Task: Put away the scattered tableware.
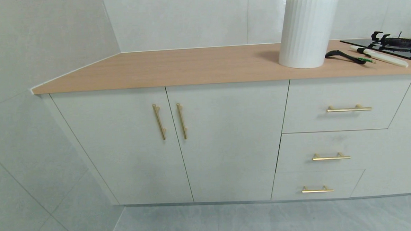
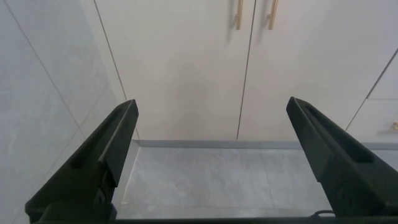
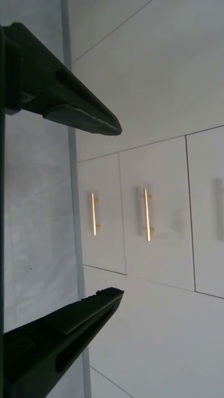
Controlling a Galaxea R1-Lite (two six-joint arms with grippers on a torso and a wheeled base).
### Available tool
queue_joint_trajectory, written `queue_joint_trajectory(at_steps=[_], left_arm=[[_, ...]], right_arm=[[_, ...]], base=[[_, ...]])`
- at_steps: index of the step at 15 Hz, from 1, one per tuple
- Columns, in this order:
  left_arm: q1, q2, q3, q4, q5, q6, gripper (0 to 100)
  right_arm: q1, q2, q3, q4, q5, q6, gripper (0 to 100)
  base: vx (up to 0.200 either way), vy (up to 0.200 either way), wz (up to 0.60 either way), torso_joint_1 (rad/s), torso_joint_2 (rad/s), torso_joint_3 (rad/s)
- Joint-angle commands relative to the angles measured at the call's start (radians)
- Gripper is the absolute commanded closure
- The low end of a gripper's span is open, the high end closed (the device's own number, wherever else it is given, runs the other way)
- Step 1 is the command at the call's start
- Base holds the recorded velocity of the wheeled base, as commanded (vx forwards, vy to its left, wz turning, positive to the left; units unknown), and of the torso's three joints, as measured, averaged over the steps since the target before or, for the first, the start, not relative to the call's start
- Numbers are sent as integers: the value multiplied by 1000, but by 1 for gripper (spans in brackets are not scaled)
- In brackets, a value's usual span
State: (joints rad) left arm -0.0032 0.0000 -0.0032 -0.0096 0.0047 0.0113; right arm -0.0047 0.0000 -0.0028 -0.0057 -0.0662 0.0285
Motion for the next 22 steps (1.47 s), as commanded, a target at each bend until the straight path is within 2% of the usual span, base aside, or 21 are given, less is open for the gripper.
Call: queue_joint_trajectory(at_steps=[1, 8, 16, 20, 22], left_arm=[[0, 2, 0, -1, -2, 1, 0], [0, 2, 0, -1, -3, -1, 0], [0, 2, 0, -1, -3, -1, 0], [0, 2, -1, -1, -5, -4, 0], [0, 2, 0, -1, -5, -4, 0]], right_arm=[[0, 2, 3, 3, 0, 1, 0], [0, 2, 3, 3, 0, 2, 0], [0, 2, 3, 3, 0, 2, 0], [0, 2, 3, 3, 0, 2, 0], [0, 2, 3, 3, 0, 2, 0]], base=[[0, -200, 0, -2, 2, 2], [0, -200, 0, 6, 3, 2], [0, 0, 0, 0, 0, 0], [200, 0, 0, -5, 2, 4], [0, 0, 0, 0, 0, 0]])
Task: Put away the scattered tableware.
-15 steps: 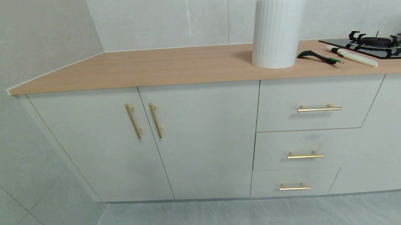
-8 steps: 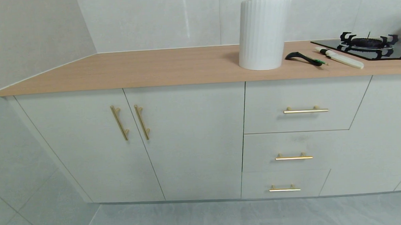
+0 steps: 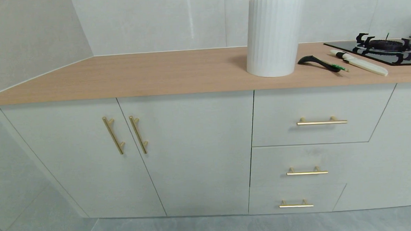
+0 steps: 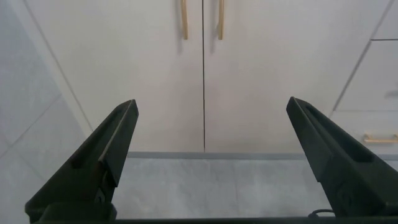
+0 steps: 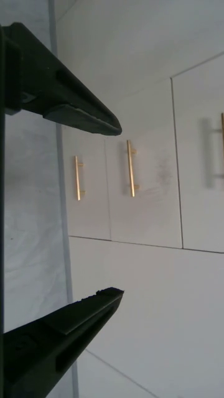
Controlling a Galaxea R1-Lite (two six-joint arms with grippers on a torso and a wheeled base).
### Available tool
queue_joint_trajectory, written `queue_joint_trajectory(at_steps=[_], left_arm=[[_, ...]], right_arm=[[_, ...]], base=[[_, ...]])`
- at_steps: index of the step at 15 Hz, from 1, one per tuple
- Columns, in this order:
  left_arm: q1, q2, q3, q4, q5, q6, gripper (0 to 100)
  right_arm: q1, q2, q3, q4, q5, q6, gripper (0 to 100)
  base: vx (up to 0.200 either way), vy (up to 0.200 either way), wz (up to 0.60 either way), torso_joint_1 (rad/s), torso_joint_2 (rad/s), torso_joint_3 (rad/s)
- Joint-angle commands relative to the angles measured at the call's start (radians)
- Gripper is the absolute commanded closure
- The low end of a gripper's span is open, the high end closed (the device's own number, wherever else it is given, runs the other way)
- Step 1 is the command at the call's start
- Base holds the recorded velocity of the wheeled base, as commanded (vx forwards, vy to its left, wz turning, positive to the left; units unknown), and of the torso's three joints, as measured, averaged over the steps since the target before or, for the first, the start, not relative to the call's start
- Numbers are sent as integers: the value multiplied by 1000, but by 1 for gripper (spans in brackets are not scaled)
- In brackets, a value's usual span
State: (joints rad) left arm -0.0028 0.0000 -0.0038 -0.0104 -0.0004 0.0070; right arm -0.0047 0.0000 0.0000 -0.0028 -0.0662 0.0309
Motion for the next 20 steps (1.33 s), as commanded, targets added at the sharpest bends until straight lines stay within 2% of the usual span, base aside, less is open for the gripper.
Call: queue_joint_trajectory(at_steps=[1, 14, 16, 20], left_arm=[[0, 2, -1, 0, 2, -2, 0], [0, 2, -1, 0, 7, -12, 0], [0, 2, -1, 0, 7, -12, 0], [0, 2, -1, 0, 7, -12, 0]], right_arm=[[0, 2, 0, 0, 0, 0, 0], [0, 2, 0, 1, 2, -3, 0], [0, 2, 0, 1, 2, -5, 0], [0, 2, 0, 1, 2, -3, 0]], base=[[0, 0, 0, 0, 0, 0], [0, 0, 0, 0, 0, 0], [0, 0, -600, 2, 0, 5], [0, 0, 0, 0, 0, 0]])
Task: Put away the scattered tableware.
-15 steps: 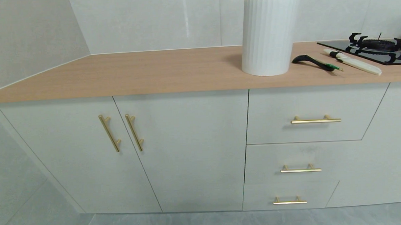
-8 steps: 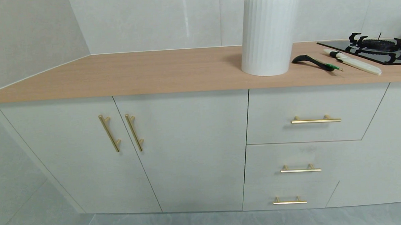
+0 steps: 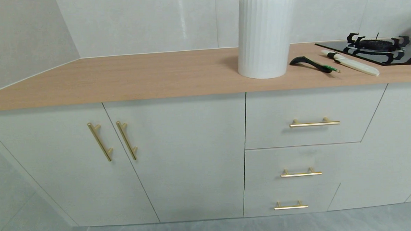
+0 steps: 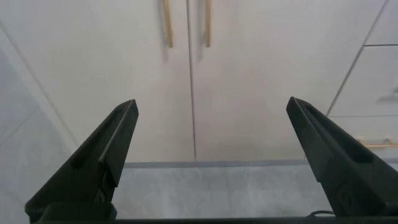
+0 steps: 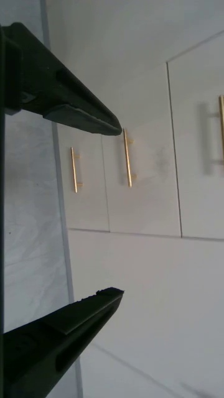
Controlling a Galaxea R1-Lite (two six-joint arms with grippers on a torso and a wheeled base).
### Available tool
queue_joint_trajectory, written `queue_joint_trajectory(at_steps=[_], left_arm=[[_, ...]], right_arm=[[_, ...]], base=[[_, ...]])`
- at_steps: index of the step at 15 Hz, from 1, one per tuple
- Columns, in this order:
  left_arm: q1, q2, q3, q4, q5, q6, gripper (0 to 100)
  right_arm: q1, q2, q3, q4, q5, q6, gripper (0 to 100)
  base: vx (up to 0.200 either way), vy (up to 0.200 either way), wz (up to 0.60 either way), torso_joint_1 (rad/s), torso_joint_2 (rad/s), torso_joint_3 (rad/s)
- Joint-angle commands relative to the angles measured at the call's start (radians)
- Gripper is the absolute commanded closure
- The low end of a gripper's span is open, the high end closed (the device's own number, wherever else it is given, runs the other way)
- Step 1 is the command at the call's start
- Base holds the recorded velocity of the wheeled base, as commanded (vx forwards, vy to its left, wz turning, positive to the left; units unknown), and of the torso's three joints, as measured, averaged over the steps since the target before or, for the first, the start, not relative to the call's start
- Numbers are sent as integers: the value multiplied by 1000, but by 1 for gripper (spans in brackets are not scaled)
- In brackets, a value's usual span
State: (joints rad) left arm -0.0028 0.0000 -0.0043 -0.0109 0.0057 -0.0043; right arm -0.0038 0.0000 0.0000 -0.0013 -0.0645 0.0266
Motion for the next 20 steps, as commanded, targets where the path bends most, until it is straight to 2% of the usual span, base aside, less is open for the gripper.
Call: queue_joint_trajectory(at_steps=[1, 8, 9, 10, 11, 12, 15, 16, 17, 20], left_arm=[[0, 2, 0, 0, 0, 0, 0], [0, 2, 0, 0, 0, 0, 0], [0, 2, 0, 0, 0, 0, 0], [0, 2, 0, 0, 0, 0, 0], [0, 2, 0, 0, 0, 0, 0], [0, 2, 0, 0, 0, 0, 0], [0, 2, 0, 0, 0, 0, 0], [0, 2, 0, 0, 0, 0, 0], [0, 2, 0, 0, 0, 0, 0], [0, 2, 0, 0, 0, 0, 0]], right_arm=[[-1, 2, 0, 0, 0, 1, 0], [1, 18, -25, -8, 41, -74, 0], [35, 126, -229, -29, 103, 15, 0], [71, 216, -304, -17, 129, 59, 0], [102, 324, -337, -9, 135, 52, 0], [119, 529, -373, -8, 133, 1, 0], [122, 920, -430, -26, 140, -33, 0], [122, 920, -430, -26, 140, -33, 0], [122, 1144, -462, -103, 140, -33, 0], [122, 1496, -476, -319, 133, -34, 0]], base=[[0, 0, 0, 0, 0, 0], [0, 0, 0, 0, 0, 0], [0, 0, 0, 0, 0, 0], [0, 0, 0, 0, 0, 0], [0, 0, 0, 0, 0, 0], [0, 0, 0, 0, 0, 0], [0, 0, 0, 0, 0, 0], [0, 0, 0, 0, 0, 0], [0, 0, 0, 0, 0, 0], [0, 0, 0, 0, 0, 0]])
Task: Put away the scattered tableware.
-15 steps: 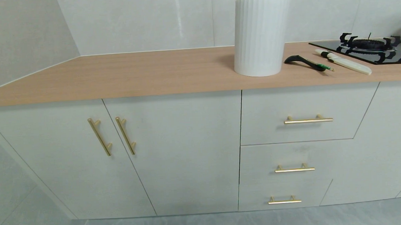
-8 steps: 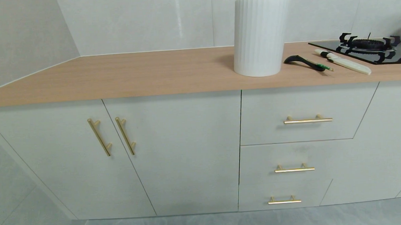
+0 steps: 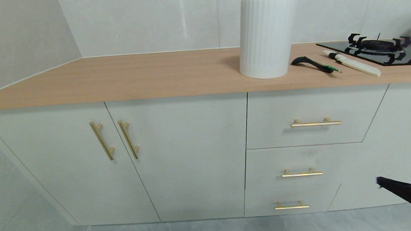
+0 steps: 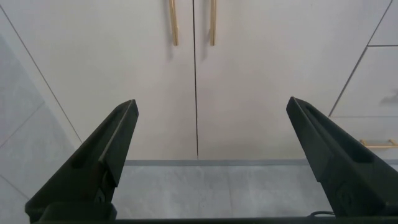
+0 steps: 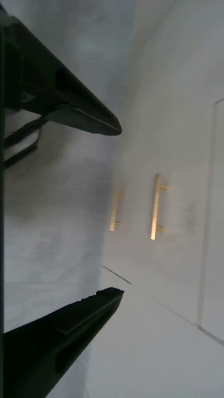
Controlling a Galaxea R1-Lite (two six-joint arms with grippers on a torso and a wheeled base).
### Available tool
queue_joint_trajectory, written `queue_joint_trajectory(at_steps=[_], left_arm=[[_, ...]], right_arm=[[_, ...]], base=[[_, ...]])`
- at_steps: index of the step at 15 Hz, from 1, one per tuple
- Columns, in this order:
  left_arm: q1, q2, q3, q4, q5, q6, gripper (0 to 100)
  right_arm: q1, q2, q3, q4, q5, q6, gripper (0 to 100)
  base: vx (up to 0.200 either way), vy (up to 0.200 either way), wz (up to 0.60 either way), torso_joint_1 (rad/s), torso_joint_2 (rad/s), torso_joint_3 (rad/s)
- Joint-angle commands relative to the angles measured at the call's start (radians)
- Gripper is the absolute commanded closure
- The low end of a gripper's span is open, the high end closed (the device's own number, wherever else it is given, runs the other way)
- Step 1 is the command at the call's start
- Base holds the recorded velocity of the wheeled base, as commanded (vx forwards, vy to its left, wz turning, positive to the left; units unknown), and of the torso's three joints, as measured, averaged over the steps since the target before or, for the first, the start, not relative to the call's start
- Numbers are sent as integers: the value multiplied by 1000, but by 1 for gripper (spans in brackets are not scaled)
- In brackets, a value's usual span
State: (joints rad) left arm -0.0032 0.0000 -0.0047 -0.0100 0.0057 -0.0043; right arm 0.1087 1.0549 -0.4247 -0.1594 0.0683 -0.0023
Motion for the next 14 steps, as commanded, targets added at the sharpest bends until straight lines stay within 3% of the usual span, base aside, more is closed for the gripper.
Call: queue_joint_trajectory(at_steps=[1, 6, 10, 14], left_arm=[[0, 2, 0, -1, 0, 0, 0], [0, 2, 0, -1, 0, 0, 0], [0, 2, 0, -1, 0, 0, 0], [0, 2, 0, -1, 0, 0, 0]], right_arm=[[6, 550, -55, -241, 1, -5, 0], [-20, 1011, -201, -483, -21, -19, 0], [-30, 1160, -204, -755, -67, -22, 0], [-34, 1231, -218, -845, -84, -21, 0]], base=[[0, 0, 0, 0, 0, 0], [0, 0, 0, 0, 0, 0], [0, 0, 0, 0, 0, 0], [0, 0, 0, 0, 0, 0]])
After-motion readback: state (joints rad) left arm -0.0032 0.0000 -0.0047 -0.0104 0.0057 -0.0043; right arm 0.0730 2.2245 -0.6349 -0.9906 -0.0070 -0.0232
